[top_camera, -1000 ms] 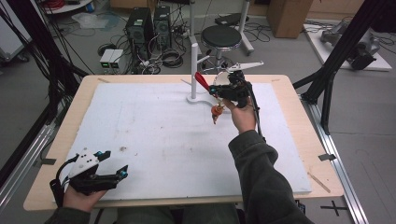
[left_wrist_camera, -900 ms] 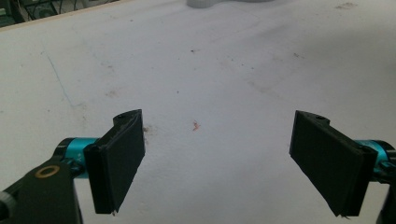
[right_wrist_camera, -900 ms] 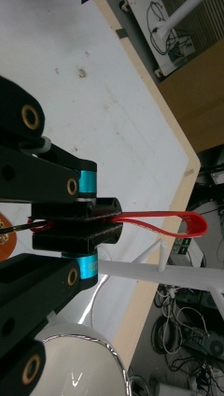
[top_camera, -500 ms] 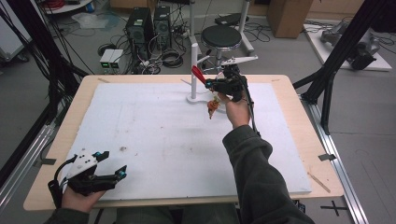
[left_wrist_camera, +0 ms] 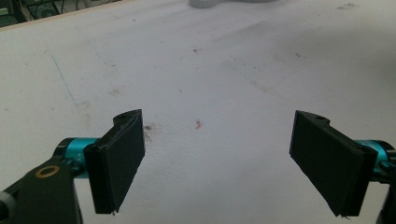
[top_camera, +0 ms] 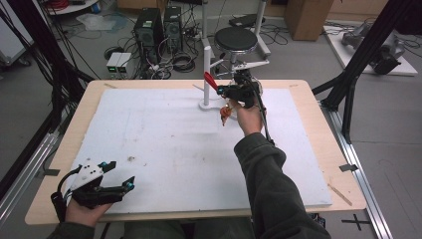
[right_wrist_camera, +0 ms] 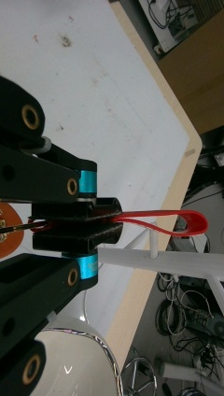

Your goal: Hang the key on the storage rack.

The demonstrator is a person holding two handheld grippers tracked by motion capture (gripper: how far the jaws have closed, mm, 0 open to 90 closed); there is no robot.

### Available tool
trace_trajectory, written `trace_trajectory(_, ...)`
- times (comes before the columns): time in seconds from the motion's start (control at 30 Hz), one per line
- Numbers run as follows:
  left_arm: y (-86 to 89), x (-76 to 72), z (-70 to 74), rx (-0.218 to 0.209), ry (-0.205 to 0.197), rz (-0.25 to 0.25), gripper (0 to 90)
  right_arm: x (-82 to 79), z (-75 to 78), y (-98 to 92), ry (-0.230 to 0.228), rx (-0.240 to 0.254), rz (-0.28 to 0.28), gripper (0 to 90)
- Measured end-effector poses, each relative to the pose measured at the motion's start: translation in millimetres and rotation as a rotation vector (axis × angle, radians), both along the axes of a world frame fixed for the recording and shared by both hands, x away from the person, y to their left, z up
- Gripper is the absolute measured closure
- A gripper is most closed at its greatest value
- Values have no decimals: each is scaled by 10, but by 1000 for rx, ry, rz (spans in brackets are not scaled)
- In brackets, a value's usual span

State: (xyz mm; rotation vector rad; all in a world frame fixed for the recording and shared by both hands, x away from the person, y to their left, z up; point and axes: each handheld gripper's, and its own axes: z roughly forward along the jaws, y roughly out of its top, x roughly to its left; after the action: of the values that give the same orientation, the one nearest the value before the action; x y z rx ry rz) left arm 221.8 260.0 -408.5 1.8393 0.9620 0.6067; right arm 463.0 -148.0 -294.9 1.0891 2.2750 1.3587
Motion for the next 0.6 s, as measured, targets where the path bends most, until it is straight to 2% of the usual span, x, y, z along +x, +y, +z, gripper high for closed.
trace_trajectory(0.6, 8, 1, 2, 3, -2, 1, 186, 77, -96, 65, 31, -41, -18, 859)
